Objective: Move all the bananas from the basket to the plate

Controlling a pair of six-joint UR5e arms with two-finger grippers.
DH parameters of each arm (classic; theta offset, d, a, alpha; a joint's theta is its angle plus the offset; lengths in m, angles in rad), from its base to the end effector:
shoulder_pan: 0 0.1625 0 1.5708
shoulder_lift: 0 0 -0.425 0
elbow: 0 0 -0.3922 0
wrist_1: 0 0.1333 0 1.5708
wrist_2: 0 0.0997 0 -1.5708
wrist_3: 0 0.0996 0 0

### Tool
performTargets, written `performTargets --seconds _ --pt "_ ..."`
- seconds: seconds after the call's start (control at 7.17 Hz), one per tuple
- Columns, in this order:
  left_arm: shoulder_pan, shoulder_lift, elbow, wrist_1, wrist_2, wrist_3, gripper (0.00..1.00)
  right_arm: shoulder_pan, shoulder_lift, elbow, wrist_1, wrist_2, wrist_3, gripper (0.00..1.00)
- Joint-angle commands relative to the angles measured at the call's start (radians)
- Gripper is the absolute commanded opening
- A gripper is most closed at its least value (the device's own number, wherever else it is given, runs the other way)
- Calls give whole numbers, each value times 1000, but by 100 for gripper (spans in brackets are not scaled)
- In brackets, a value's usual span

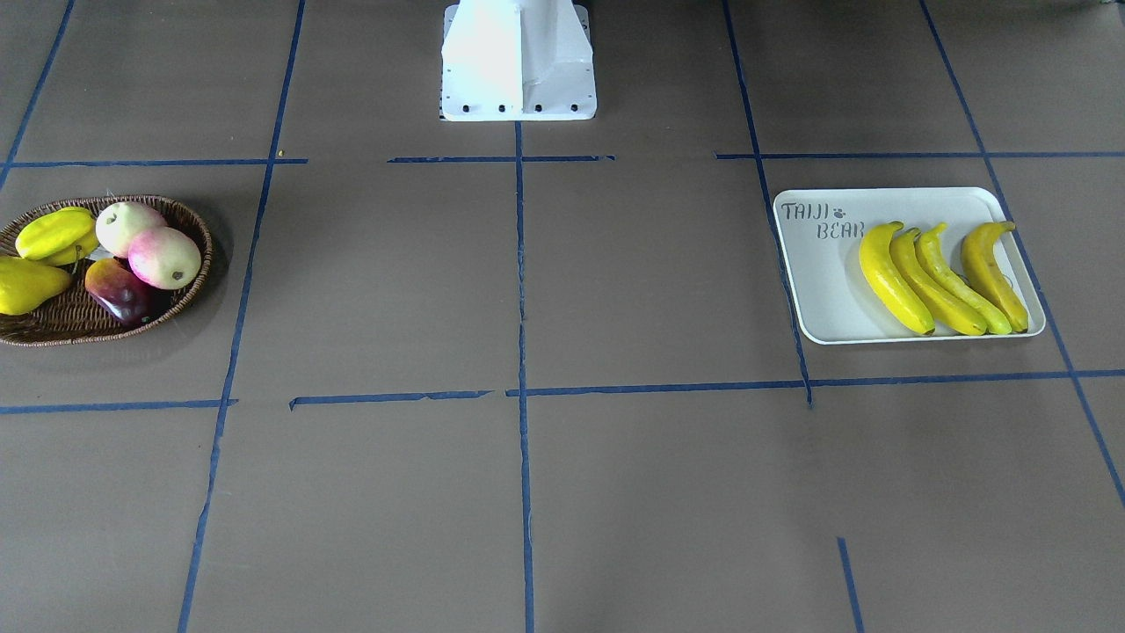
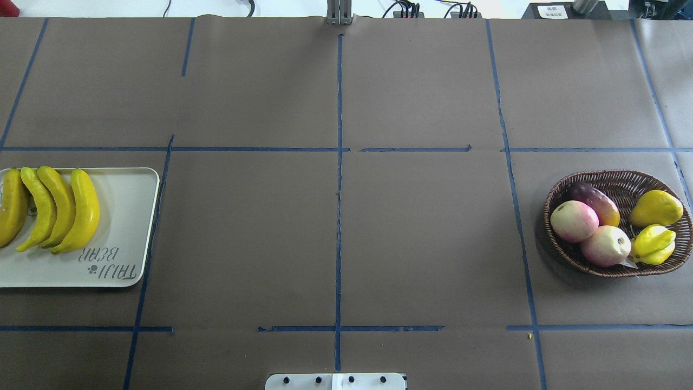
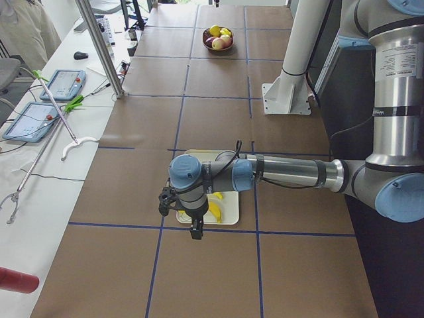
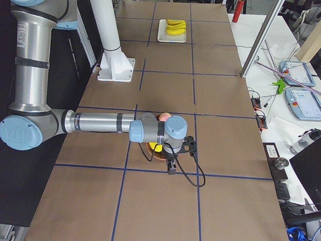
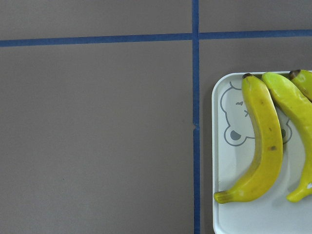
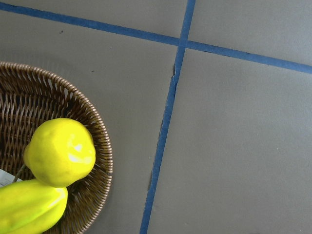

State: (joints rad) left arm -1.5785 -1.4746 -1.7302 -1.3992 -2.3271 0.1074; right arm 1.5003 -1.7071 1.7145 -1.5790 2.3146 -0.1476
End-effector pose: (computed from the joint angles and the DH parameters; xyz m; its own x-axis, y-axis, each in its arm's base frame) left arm -0.0684 -0.4414 0.6436 0.7234 0.0272 -0.6899 -0.0703 0.9969 -0.0344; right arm 0.0351 -0.4376 0.6540 0.7158 -0.1974 0.6698 0.1776 0.9791 0.0988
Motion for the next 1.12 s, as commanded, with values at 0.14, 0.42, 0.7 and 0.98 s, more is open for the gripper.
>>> performTargets --seconds 0.14,0.42,0.7,0.98 --pt "0 0 -2 -1 0 0 100 0 0 0 1 0 -3 100" --pt "0 0 -2 0 0 0 100 0 0 0 1 3 -1 100" --pt "0 0 -9 -1 -1 0 100 0 1 5 1 6 0 100" --pt "2 0 -2 0 -1 0 100 0 -2 34 7 8 3 100"
